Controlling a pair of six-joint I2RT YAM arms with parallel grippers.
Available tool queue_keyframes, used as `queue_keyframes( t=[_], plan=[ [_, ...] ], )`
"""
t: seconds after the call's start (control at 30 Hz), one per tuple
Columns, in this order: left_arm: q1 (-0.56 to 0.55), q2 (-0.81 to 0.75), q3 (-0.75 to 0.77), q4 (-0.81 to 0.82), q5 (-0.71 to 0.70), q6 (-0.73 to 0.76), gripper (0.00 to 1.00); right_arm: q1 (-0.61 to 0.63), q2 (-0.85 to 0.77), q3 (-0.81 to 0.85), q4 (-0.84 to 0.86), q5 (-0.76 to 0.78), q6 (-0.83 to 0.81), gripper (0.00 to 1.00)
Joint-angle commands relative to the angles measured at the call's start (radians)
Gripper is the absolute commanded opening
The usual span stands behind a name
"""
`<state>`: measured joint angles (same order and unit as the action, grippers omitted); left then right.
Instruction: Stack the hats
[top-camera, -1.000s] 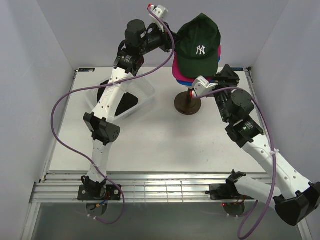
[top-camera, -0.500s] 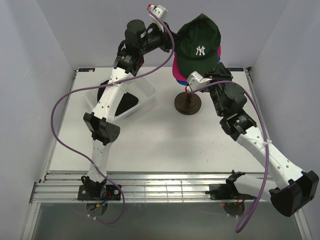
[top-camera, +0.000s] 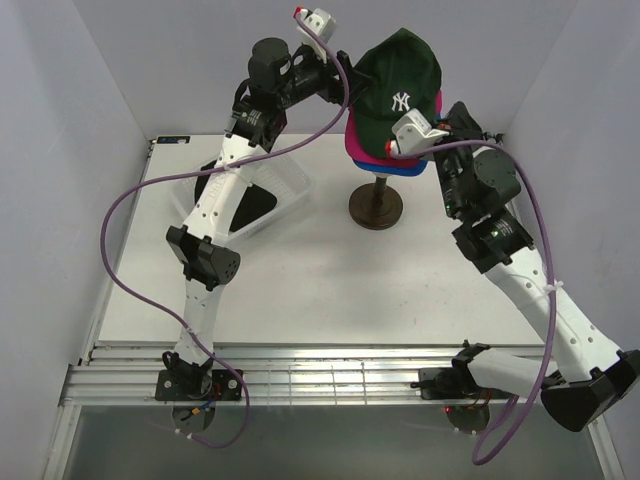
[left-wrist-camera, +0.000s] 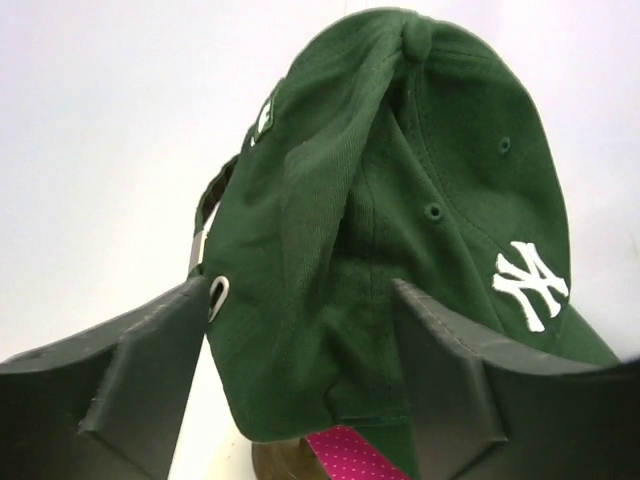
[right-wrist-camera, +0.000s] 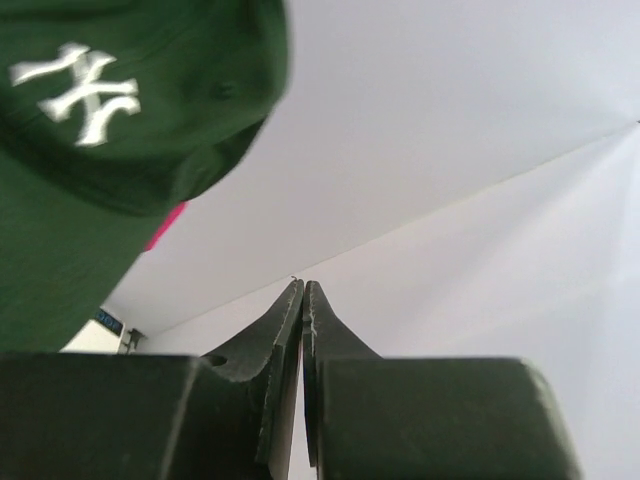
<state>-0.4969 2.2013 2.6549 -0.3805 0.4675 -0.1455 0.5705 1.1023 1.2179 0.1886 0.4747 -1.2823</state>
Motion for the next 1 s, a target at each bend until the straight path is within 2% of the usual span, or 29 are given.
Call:
queue_keyframes(
  t=[0.0,0.07,0.13,0.2,0.3,0.37,0.43,0.5,0.57,0.7,0.87,0.97],
  plan=[
    [0.003,-0.051,0.066,-0.020,-0.046,0.047,0.85,-0.003,0.014,0.135,-0.023,0.048,0.096,0.08],
    [0.001,-0.058,0.077,-0.034,-0.062,0.061,0.90,-0.003,0.059,0.215,-0.060,0.059,0.115,0.08],
    [0.001,-0.064,0.082,-0.038,-0.064,0.072,0.90,-0.003,0.094,0.253,-0.109,0.056,0.132,0.08],
    [0.003,-0.074,0.073,-0.040,-0.046,0.070,0.83,-0.003,0.097,0.256,-0.132,0.051,0.156,0.08],
    [0.001,-0.072,0.048,-0.035,-0.035,0.063,0.65,-0.006,0.051,0.191,-0.159,0.012,0.202,0.13],
    [0.001,-0.063,0.046,-0.031,-0.035,0.063,0.53,-0.011,-0.024,0.138,-0.172,-0.086,0.238,0.32],
    [0.001,-0.058,0.046,-0.024,-0.015,0.058,0.53,-0.024,-0.088,0.077,-0.185,-0.151,0.256,0.50],
    [0.001,-0.054,0.045,-0.017,0.006,0.054,0.53,-0.035,-0.134,0.039,-0.233,-0.214,0.258,0.57],
    [0.000,-0.051,0.040,-0.015,0.003,0.057,0.50,-0.041,-0.163,0.022,-0.289,-0.290,0.261,0.59],
    [0.001,-0.045,0.025,-0.009,-0.006,0.058,0.38,-0.052,-0.213,-0.023,-0.340,-0.378,0.265,0.62],
    [-0.006,-0.041,0.019,-0.006,0.017,0.041,0.34,-0.078,-0.167,-0.028,-0.382,-0.436,0.265,0.60],
    [-0.009,-0.041,0.008,-0.005,0.020,0.044,0.35,-0.092,-0.145,-0.017,-0.380,-0.455,0.259,0.59]
  ],
)
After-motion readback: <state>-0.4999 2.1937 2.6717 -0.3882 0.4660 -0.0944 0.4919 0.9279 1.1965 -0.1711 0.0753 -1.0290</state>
